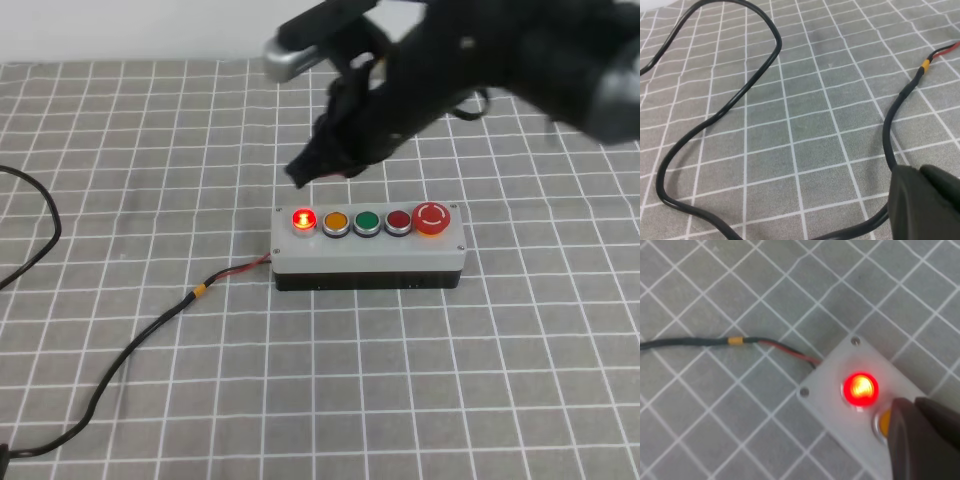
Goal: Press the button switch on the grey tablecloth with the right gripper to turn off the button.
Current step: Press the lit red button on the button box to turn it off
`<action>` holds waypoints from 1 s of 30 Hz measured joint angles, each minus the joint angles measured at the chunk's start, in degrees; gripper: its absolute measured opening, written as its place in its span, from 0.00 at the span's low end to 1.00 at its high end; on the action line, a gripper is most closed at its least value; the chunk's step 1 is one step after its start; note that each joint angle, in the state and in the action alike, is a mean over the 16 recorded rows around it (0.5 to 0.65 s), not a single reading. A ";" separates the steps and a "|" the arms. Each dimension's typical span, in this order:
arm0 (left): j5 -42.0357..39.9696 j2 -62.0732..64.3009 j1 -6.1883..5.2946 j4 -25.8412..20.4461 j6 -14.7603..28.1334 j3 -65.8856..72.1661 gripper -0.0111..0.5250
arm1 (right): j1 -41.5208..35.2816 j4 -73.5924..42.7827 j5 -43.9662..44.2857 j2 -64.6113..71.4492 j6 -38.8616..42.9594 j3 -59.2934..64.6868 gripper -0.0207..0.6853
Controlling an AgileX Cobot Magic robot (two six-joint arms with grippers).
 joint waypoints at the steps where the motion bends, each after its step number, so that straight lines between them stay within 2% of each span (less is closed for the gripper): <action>1: 0.00 0.00 0.00 0.00 0.00 0.00 0.01 | 0.43 -1.60 0.97 1.40 1.06 -1.72 0.01; 10: 0.00 0.00 0.00 0.01 0.00 0.00 0.01 | 1.85 -5.91 4.30 10.92 4.15 -10.10 0.01; 30: 0.00 0.00 0.00 0.01 0.00 0.00 0.01 | 2.09 -6.72 4.41 16.35 4.39 -11.75 0.01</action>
